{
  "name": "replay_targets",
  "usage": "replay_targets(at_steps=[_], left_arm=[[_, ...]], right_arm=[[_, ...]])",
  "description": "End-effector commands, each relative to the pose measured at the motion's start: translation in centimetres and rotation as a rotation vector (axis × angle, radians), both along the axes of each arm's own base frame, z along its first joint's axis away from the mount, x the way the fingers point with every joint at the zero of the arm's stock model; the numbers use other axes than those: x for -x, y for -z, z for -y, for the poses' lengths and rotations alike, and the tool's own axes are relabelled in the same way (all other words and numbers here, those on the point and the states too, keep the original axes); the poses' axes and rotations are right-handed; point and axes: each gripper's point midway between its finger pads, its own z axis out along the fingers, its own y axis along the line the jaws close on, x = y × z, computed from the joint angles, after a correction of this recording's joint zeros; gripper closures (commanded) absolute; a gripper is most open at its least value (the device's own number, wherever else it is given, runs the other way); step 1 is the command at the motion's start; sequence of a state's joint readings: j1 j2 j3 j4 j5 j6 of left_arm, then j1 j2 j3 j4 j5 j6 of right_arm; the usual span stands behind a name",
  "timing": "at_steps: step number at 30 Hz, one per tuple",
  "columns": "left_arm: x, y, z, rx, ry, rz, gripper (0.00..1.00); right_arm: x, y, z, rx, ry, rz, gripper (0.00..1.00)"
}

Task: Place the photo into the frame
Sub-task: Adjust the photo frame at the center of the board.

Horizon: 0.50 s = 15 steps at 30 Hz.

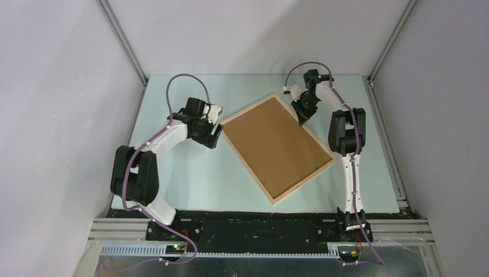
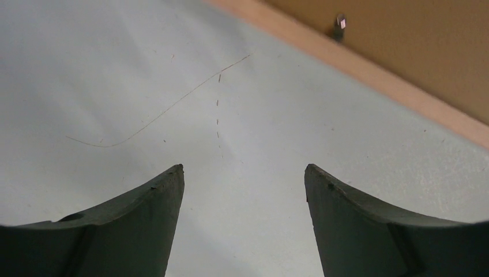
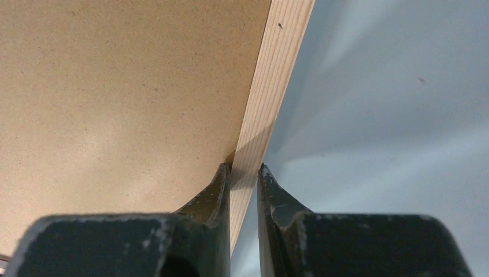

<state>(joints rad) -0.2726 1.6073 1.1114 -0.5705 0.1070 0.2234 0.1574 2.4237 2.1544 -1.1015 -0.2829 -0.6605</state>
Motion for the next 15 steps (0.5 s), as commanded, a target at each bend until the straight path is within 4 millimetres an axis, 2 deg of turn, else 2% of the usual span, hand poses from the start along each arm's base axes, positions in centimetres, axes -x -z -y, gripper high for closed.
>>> replay_targets(at_steps=[1,8,11,15], left_arm=[[-1.4,-1.2,-0.2,-0.022,0.009,0.058,0.19],[-2.6,0.4,1.3,0.030,-0.002,-0.002,0.19],[-3.1,1.3,2.0,0.052,0.016,-0.032,0.19],[-2.8,2.1,2.8,0.080,0.054,-0.063,0.19]], right_arm=[[0.7,0.2,-3.6,-0.008,-0.242,0.028,1.00],[2.2,0.2,-6.9,0.012,-0.413,0.035,1.00],[2.7,0.0,-8.0,0.021,-0.469,0.041,1.00],[3.5,-0.1,-8.8,0.019,-0.506,0.028,1.00]])
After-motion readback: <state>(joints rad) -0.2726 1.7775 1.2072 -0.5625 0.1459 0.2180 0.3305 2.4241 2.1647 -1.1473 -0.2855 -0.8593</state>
